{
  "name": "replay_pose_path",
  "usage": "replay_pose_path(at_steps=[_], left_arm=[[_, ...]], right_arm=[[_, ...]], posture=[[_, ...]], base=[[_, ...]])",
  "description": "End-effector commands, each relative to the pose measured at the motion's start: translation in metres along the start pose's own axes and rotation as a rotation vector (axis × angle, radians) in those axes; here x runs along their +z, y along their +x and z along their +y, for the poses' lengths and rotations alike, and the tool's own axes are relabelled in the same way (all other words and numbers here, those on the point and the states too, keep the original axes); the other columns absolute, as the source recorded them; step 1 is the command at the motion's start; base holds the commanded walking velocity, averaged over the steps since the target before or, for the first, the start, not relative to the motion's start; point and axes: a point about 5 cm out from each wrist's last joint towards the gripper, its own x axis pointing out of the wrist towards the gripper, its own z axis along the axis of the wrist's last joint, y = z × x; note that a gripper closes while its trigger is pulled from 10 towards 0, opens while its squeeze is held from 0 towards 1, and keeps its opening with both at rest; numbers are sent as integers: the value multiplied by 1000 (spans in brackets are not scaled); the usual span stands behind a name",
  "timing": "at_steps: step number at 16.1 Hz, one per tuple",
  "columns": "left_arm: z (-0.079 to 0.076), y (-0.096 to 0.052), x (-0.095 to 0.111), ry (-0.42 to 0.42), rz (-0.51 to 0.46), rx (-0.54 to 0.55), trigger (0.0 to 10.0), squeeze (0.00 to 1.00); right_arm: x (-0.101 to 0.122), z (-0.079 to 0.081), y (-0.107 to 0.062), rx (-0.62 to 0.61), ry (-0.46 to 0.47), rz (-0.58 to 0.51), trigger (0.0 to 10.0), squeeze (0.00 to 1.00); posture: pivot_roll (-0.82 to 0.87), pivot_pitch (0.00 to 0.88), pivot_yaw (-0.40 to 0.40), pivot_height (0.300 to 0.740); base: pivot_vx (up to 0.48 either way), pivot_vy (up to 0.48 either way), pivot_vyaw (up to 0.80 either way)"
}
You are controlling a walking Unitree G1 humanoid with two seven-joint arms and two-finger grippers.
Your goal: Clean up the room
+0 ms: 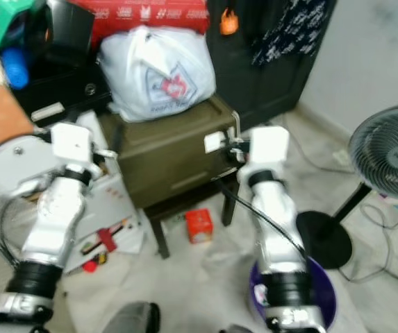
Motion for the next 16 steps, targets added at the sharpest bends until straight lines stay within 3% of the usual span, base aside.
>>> replay_pose_path(at_steps=[1,6,9,12,14,15,16], left_arm=[[-2,3,4,13,-15,-14,10000,0],[18,-14,-12,2,73,65,10000,0],[20,-26,-16,5,96,88,10000,0],[28,-44,-24,50,149,118,10000,0],[39,-71,-37,64,244,127,10000,0],[40,-74,-38,69,250,126,10000,0],[44,-83,-46,69,296,135,10000,0]], right_arm=[[3,-6,-2,-18,-11,-15,10000,0],[-8,-8,-7,-25,-6,20,10000,0],[-9,-2,-9,3,-2,31,10000,0],[-14,-3,-15,3,-12,50,10000,0],[-26,-21,-29,-57,-59,100,10000,0],[-28,-24,-31,-66,-69,109,10000,0],[-40,-39,-37,-120,-107,148,10000,0]], posture=[[-63,0,54,740],[-31,0,36,740],[-15,0,21,740],[-15,0,17,740],[-9,0,18,740],[-8,0,18,740],[-8,0,23,740]], base=[[0,0,800],[0,0,800],[0,0,800],[0,0,800],[0,0,622],[0,0,475],[0,0,0]])
